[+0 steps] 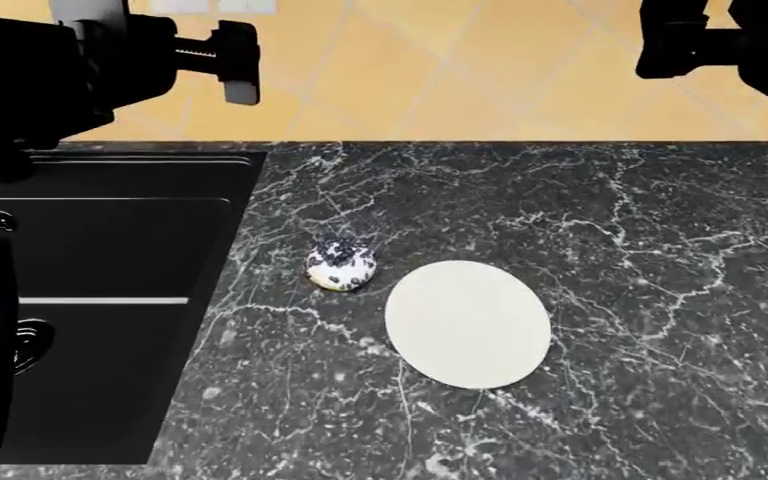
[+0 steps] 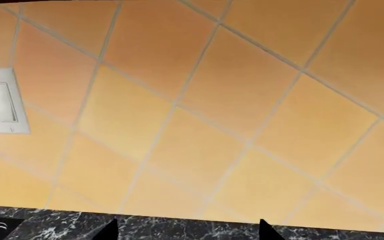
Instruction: Place the pastries on the plates.
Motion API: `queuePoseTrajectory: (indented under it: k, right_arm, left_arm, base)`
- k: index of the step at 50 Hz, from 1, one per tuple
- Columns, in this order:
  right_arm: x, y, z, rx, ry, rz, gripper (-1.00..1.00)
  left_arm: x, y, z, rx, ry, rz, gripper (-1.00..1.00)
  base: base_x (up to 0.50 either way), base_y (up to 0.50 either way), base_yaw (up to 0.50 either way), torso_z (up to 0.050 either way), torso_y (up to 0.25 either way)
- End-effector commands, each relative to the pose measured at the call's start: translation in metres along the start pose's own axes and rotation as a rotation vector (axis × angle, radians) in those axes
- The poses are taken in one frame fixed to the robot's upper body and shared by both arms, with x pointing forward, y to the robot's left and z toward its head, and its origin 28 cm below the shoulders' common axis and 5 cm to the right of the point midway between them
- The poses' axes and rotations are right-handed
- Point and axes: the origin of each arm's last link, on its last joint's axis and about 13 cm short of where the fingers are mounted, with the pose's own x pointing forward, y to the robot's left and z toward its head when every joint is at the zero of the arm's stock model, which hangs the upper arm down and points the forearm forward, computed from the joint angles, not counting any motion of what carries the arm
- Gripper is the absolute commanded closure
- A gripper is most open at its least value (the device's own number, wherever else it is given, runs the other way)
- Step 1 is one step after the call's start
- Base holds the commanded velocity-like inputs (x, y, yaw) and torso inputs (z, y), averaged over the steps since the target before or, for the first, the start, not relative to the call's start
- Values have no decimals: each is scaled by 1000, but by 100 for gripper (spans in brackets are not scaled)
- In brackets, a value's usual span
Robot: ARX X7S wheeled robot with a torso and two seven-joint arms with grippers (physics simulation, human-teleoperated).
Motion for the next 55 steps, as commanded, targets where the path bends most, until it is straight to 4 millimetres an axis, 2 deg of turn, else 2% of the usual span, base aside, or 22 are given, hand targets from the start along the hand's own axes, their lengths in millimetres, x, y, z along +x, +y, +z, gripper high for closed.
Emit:
queuePoseTrajectory:
  k: [1,17,34,39,41,44,48,51,53,55]
  right_arm:
    - [0,0,0,6,10,10,-100]
    - [-1,0,-1,3,22,6,-100]
    - [-2,0,-3,12,39,-2,-100]
    - [-2,0,-3,19,38,3,-100]
    - [-2,0,-5,18,45,4,-100]
    - [-2,0,-4,12,47,8,-100]
    - [-2,0,-5,8,50,6,-100]
    - [-2,0,-5,7,52,6,-100]
    - [-2,0,-6,-3,62,11,-100]
    - [-3,0,-7,-4,76,14,-100]
  left_arm:
    - [-3,0,-5,-3,17,3,-100]
    - [0,-1,-16,8,41,-1,-100]
    - [4,-3,-19,30,78,-23,-100]
    - [4,-11,-24,47,123,-83,-100]
    - [3,-17,-32,75,189,-142,-100]
    - [3,-18,-32,73,212,-179,-100]
    - [8,-27,-45,77,285,-236,-100]
    - [9,-27,-45,71,293,-234,-100]
    - [4,-34,-41,73,363,-341,-100]
    - [2,-37,-44,98,401,-355,-100]
  base:
    - [199,-16,0,0,0]
    - [198,-1,0,0,0]
    - [173,0,0,0,1]
    - [4,0,0,0,0]
    - [0,0,0,0,0]
    - [0,0,0,0,0]
    - [0,0,0,0,0]
    - [0,0,0,0,0]
    - [0,0,0,0,0]
    - [0,0,0,0,0]
